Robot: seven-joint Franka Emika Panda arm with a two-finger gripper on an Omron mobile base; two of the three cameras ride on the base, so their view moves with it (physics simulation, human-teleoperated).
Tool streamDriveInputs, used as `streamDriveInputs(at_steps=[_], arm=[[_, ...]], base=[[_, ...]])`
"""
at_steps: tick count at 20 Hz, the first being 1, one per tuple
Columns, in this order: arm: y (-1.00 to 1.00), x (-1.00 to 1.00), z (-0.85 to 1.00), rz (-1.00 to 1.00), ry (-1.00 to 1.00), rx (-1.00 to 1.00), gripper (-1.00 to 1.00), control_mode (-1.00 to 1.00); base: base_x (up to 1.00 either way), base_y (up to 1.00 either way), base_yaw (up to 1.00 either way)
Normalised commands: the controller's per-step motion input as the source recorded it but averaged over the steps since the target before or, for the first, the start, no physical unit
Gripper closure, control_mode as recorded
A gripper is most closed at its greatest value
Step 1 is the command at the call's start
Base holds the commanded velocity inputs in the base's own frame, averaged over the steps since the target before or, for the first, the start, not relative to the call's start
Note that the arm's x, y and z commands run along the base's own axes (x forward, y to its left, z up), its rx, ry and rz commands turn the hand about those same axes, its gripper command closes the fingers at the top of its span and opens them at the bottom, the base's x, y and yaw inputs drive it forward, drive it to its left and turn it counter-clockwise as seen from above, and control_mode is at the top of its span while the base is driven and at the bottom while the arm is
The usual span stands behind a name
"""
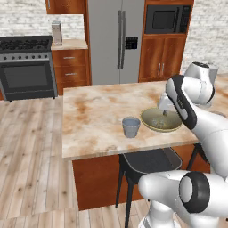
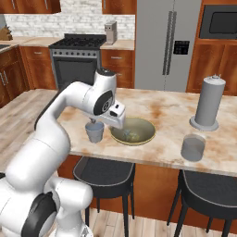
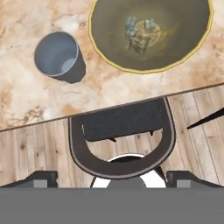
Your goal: There are four ice cubes in the ice bowl. Place two ice cubes in each glass of water.
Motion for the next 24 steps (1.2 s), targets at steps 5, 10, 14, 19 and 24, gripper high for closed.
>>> streamDriveInputs(at_steps=[5, 10, 14, 19, 24], arm=[[-0.34, 0.03, -0.33, -0.11, 0.09, 0.05, -1.0, -1.0], [-0.1, 0.19, -0.32, -0.04, 0.08, 0.01, -1.0, -1.0], [0.0, 0.26, -0.24, -0.01, 0.09, 0.0, -1.0, -1.0], [0.0, 0.33, -0.26, 0.0, 0.07, 0.0, -1.0, -1.0], [-0.06, 0.41, -0.25, 0.0, 0.05, 0.01, -1.0, -1.0]], base=[[0.0, 0.0, 0.0], [0.0, 0.0, 0.0], [0.0, 0.0, 0.0], [0.0, 0.0, 0.0], [0.0, 0.0, 0.0]])
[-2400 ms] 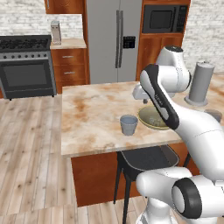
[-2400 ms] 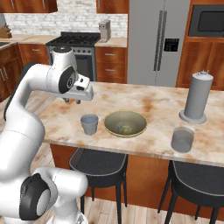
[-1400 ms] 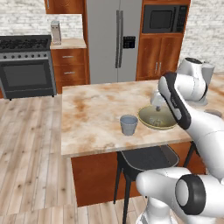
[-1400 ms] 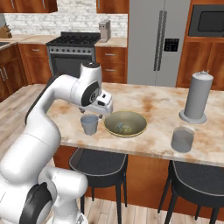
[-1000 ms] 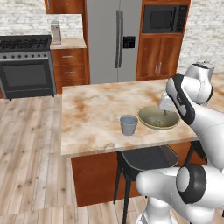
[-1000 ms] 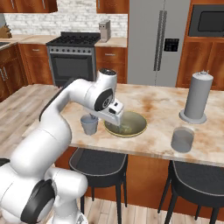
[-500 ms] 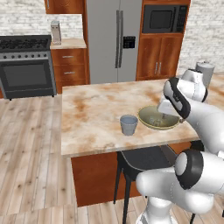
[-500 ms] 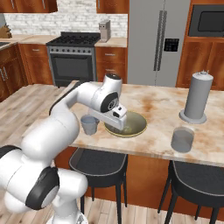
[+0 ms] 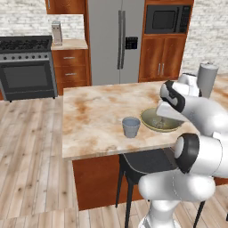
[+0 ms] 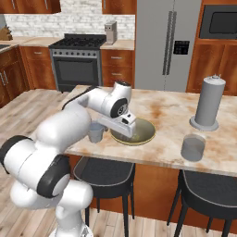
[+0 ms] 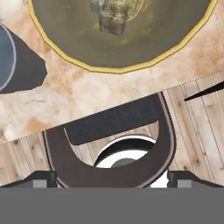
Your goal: There are four ice cubes in the ice bowl. Place two ice cubes in each glass of water.
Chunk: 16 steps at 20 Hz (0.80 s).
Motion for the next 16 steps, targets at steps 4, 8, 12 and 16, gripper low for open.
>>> streamDriveInputs(at_steps=[4, 8, 12, 16], arm=[[-0.16, 0.43, -0.28, 0.0, 0.05, 0.03, -1.0, -1.0], [-0.17, 0.42, -0.31, 0.0, 0.05, 0.04, -1.0, -1.0], [-0.1, 0.42, -0.32, 0.0, 0.03, 0.04, -1.0, -1.0], [-0.01, 0.45, -0.35, 0.0, 0.02, 0.03, -1.0, -1.0]], base=[[0.0, 0.0, 0.0], [0.0, 0.0, 0.0], [0.0, 0.0, 0.0], [0.0, 0.0, 0.0]])
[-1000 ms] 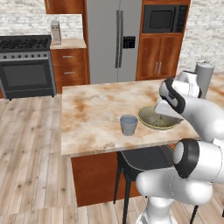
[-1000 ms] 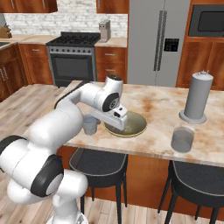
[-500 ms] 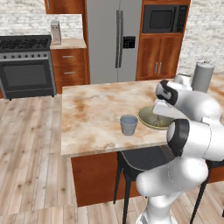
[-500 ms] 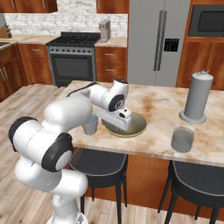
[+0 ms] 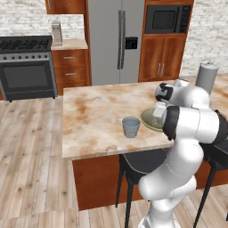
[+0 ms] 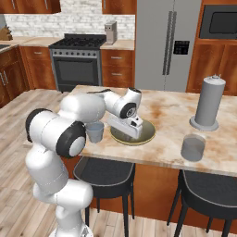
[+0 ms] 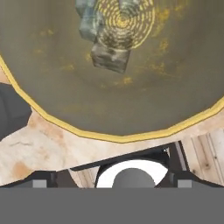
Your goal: There are four ice cubes in the ice bowl. Place two ice cubes in each glass of water.
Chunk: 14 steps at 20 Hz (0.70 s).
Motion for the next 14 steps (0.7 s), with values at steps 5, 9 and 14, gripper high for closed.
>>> streamDriveInputs(at_steps=[5, 9, 14], arm=[[-0.02, 0.44, -0.35, 0.0, 0.03, 0.01, -1.0, -1.0], [-0.07, 0.42, -0.32, 0.0, 0.02, 0.02, -1.0, -1.0], [-0.12, 0.37, -0.32, 0.0, 0.01, 0.01, -1.0, -1.0]], base=[[0.0, 0.0, 0.0], [0.0, 0.0, 0.0], [0.0, 0.0, 0.0]])
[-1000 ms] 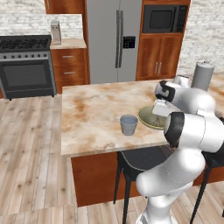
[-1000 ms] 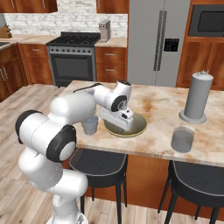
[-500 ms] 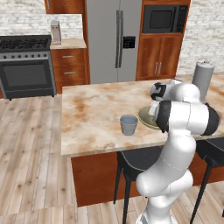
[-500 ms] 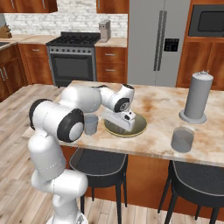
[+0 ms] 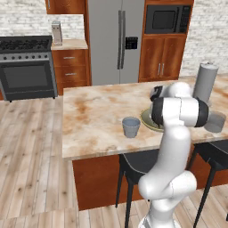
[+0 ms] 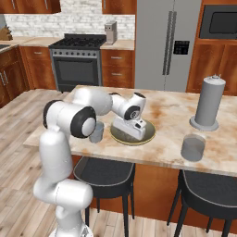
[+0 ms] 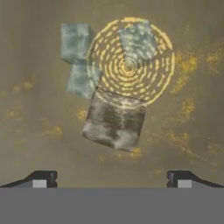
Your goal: There are four ice cubes in the ice bowl. Place two ice cubes in each glass of water.
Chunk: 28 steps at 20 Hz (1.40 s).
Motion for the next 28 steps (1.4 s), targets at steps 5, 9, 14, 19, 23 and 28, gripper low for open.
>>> streamDriveInputs(at_steps=[5, 9, 14, 19, 23, 28], arm=[[-0.02, 0.26, -0.31, 0.0, 0.0, 0.0, -1.0, -1.0], [0.0, 0.33, -0.27, 0.0, 0.0, 0.0, -1.0, -1.0], [0.0, 0.33, -0.27, 0.0, 0.0, 0.0, -1.0, -1.0], [0.02, -0.2, -0.3, 0.0, 0.0, 0.0, -1.0, -1.0], [0.16, -0.47, -0.42, -0.01, 0.0, 0.0, -1.0, -1.0], [0.32, -0.38, -0.38, -0.01, 0.0, -0.03, 1.0, -1.0]], base=[[0.0, 0.0, 0.0], [0.0, 0.0, 0.0], [0.0, 0.0, 0.0], [0.0, 0.0, 0.0], [0.0, 0.0, 0.0], [0.0, 0.0, 0.0]])
